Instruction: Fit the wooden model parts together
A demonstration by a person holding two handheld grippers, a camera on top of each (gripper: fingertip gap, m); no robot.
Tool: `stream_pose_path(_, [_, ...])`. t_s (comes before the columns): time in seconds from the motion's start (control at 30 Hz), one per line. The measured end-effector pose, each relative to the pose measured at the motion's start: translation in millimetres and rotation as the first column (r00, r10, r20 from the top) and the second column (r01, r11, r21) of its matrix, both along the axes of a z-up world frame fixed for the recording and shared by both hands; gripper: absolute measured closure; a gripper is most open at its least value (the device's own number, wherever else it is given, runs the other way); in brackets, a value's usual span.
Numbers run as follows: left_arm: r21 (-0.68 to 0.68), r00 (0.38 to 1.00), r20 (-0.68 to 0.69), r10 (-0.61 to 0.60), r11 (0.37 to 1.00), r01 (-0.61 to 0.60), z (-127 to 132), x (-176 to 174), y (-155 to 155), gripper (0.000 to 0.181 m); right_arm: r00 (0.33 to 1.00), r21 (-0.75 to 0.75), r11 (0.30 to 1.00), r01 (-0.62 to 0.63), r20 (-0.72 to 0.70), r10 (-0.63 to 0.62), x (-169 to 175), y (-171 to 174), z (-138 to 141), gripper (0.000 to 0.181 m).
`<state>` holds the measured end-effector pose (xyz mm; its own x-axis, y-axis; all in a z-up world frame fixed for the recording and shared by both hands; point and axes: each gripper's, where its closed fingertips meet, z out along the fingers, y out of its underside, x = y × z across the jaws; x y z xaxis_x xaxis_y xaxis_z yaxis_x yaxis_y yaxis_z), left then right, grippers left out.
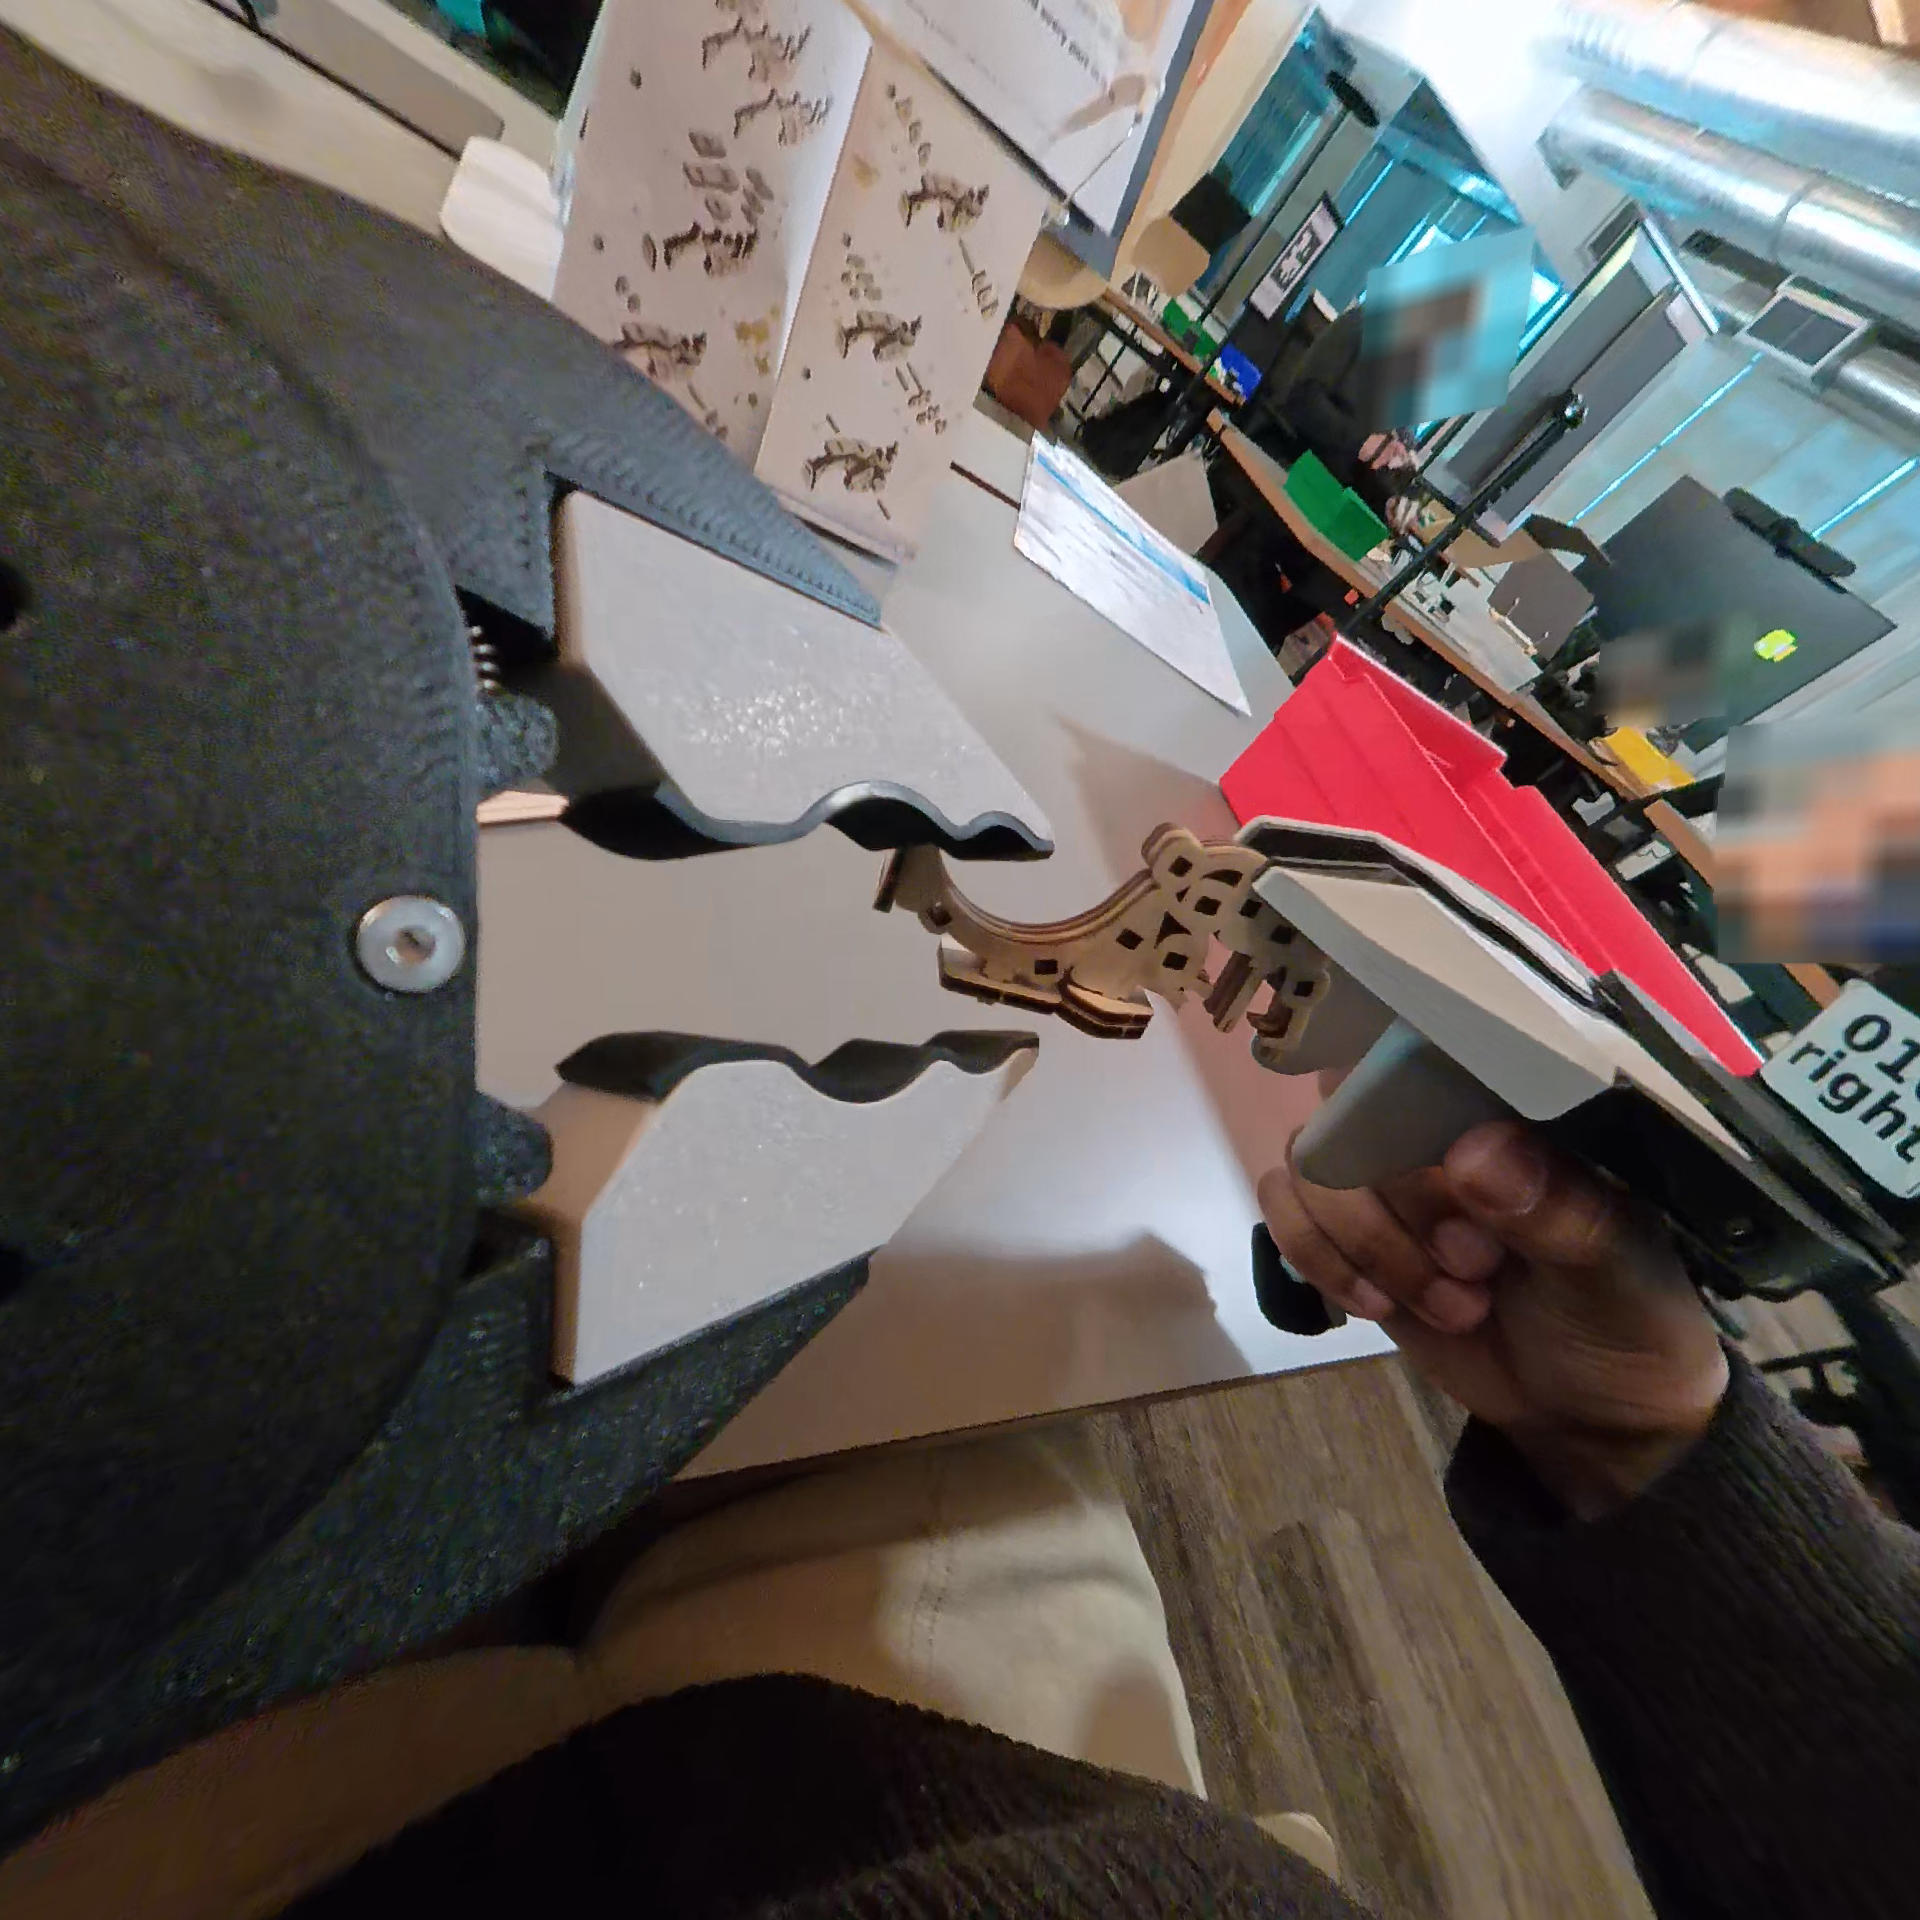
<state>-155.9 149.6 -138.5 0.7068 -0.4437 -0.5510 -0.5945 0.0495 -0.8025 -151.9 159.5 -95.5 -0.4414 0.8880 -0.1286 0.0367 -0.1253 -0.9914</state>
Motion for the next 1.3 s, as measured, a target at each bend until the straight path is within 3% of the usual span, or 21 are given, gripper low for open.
stream_pose_path(0.2, [0.006, 1.000, 0.025, -0.013, 1.000, 0.013, 2.7, 2.0, -1.1, 0.146, 1.000, -0.006, 1.000, -0.010, -0.011, 0.010, 0.8, -1.2, 1.9, 0.173])
stream_pose_path(0.33, [0.029, 1.000, 0.006, -0.023, 0.999, 0.023, 5.3, 3.8, -3.1, 0.166, 1.000, -0.036, 0.999, 0.001, 0.002, -0.001, -0.6, 1.9, 1.3, 0.173])
stream_pose_path(0.4, [0.017, 0.999, 0.020, -0.033, 0.999, 0.033, 5.1, 5.0, -3.8, 0.168, 1.000, -0.076, 0.997, 0.009, 0.023, -0.007, -2.2, 6.1, -0.5, 0.171])
stream_pose_path(0.47, [-0.022, 0.997, 0.060, -0.038, 0.999, 0.040, 3.5, 5.0, -3.8, 0.168, 0.999, -0.127, 0.992, 0.012, 0.053, -0.005, -4.0, 9.8, -3.4, 0.159])
stream_pose_path(0.57, [-0.124, 0.978, 0.206, -0.027, 0.991, 0.053, 0.3, 2.4, -2.3, 0.168, 0.993, -0.153, 0.988, 0.035, 0.118, -0.017, -8.2, 15.5, -11.6, 0.124])
stream_pose_path(0.67, [-0.298, 0.870, 0.492, 0.041, 0.946, 0.125, -3.0, -2.4, 0.4, 0.167, 0.993, -0.028, 0.998, 0.056, 0.102, -0.053, -7.6, 17.5, -13.1, 0.113])
stream_pose_path(0.77, [-0.415, 0.613, 0.770, 0.176, 0.868, 0.272, 0.0, -15.6, 4.6, 0.167, 0.994, 0.224, 0.970, 0.099, 0.015, -0.105, -2.4, 16.9, -14.3, 0.121])
stream_pose_path(0.83, [-0.432, 0.440, 0.860, 0.258, 0.827, 0.359, -0.4, -23.6, 6.9, 0.168, 0.987, 0.447, 0.881, 0.154, -0.034, -0.156, -2.6, 18.0, -22.7, 0.126])
stream_pose_path(0.9, [-0.445, 0.348, 0.885, 0.310, 0.787, 0.429, -4.7, -21.9, 6.4, 0.168, 0.980, 0.636, 0.749, 0.186, -0.066, -0.188, -5.6, 15.6, -33.8, 0.130])
stream_pose_path(1.0, [-0.465, 0.334, 0.881, 0.333, 0.734, 0.495, -9.9, -8.4, 1.9, 0.167, 0.978, 0.796, 0.576, 0.183, -0.088, -0.190, -10.3, 5.6, -50.2, 0.144])
stream_pose_path(1.07, [-0.477, 0.350, 0.876, 0.333, 0.713, 0.514, -11.8, -2.8, -1.1, 0.168, 0.978, 0.837, 0.521, 0.169, -0.079, -0.191, -11.1, 3.4, -58.5, 0.147])
stream_pose_path(1.17, [-0.498, 0.386, 0.863, 0.326, 0.678, 0.541, -15.7, 2.9, -5.6, 0.168, 0.980, 0.819, 0.554, 0.150, -0.047, -0.196, -9.9, 6.0, -61.2, 0.158])
stream_pose_path(1.3, [-0.492, 0.375, 0.869, 0.324, 0.657, 0.572, -15.6, 6.0, -7.9, 0.166, 0.986, 0.787, 0.608, 0.104, -0.002, -0.167, -6.9, 3.2, -63.4, 0.162])
